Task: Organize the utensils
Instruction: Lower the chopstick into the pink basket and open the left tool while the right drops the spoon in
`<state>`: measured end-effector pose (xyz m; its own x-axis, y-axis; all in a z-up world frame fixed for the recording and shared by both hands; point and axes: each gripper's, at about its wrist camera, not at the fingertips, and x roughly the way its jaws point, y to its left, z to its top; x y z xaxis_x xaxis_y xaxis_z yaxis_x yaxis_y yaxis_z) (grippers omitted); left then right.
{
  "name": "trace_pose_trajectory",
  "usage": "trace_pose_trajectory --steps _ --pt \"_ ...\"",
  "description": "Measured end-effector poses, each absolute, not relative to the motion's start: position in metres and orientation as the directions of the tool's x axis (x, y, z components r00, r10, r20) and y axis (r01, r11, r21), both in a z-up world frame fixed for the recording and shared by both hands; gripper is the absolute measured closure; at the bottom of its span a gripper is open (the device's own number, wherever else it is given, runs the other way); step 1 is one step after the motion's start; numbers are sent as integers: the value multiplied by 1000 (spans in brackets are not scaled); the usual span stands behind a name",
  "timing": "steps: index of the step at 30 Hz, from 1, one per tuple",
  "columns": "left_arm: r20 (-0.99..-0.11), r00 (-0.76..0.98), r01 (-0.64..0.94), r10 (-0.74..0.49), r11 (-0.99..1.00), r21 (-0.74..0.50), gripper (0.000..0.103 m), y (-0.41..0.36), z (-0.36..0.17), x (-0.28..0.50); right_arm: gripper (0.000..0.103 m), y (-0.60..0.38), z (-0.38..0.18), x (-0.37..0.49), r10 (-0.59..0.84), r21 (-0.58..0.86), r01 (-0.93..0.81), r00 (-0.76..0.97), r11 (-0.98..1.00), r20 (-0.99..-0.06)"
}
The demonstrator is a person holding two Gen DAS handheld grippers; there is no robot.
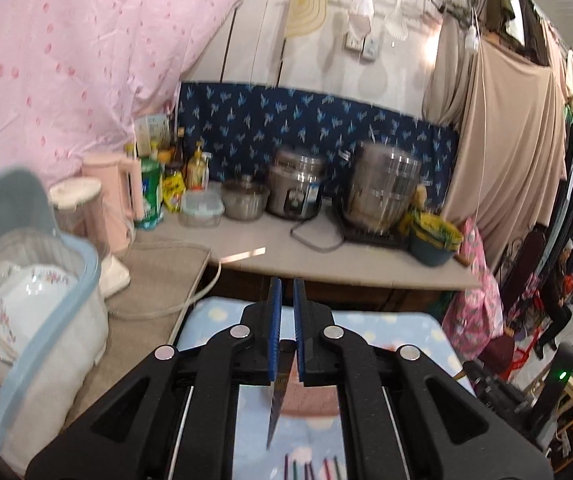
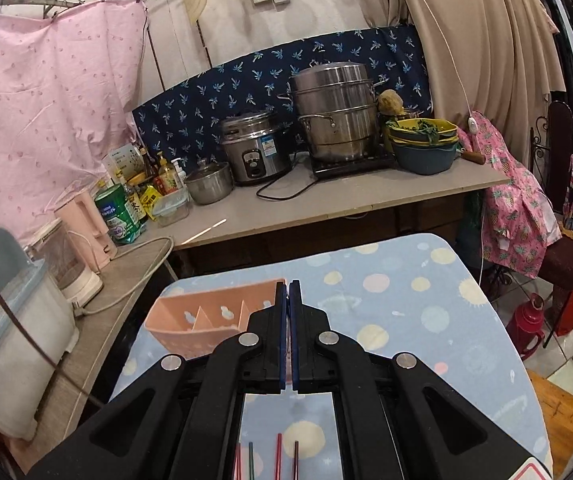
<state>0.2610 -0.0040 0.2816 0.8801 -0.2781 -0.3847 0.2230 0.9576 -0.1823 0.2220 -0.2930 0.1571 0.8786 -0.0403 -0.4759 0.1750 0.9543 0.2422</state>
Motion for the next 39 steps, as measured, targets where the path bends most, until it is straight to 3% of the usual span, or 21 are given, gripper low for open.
trace_pose_trajectory --steps 6,27,34,39 --pt "-311 906 234 -287 952 -198 97 -24 313 292 101 -294 161 260 -30 250 170 876 953 -481" --pt "-328 890 281 -317 948 -152 103 -77 307 341 101 -295 133 312 -13 228 155 851 961 -525" --pt "-366 879 281 -306 952 -120 103 -70 286 334 101 -296 127 307 -6 227 147 852 963 -524" --pt "-479 834 278 -275 958 -66 102 -51 227 323 101 -300 130 293 -1 249 145 866 957 -499"
